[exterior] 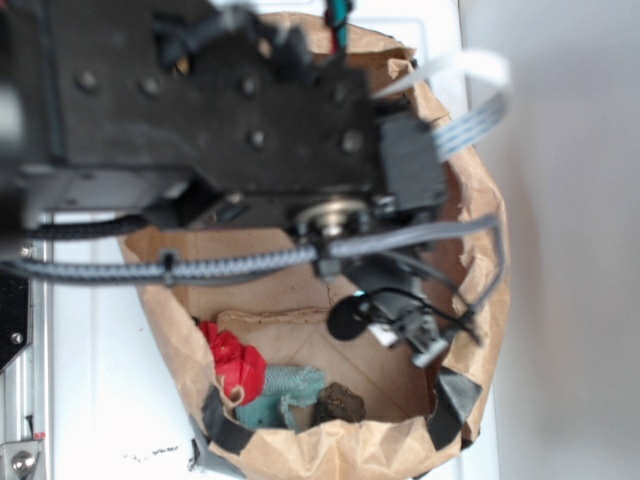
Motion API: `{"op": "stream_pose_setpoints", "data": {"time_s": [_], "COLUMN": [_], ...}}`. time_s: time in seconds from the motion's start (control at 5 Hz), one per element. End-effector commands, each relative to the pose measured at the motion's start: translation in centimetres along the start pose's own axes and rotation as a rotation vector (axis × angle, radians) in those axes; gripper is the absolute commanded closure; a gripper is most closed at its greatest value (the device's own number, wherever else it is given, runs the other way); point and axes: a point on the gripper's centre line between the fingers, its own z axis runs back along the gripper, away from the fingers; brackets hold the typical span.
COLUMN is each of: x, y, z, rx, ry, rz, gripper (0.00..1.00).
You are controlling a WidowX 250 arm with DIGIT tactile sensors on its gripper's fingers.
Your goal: Grab the blue block.
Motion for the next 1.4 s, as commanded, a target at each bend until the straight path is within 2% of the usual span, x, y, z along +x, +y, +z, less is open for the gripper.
{"op": "stream_pose_setpoints", "data": {"time_s": [0.0,0.4,0.6,1.0,1.2], "x": [1.7,4.1,4.9,4.4,3.7], "y": [0.9,-0.5,-0.3,-0.7,-1.0], "z": [-2.4,-4.2,-5.1,-6.3,-7.5], "rx": [0.020,0.042,0.081,0.081,0.116], "ry": [-0.090,-0.124,-0.156,-0.179,-0.195], "rz": [0.044,0.076,0.082,0.084,0.059], "gripper": [0.00,0.00,0.00,0.00,0.00]}}
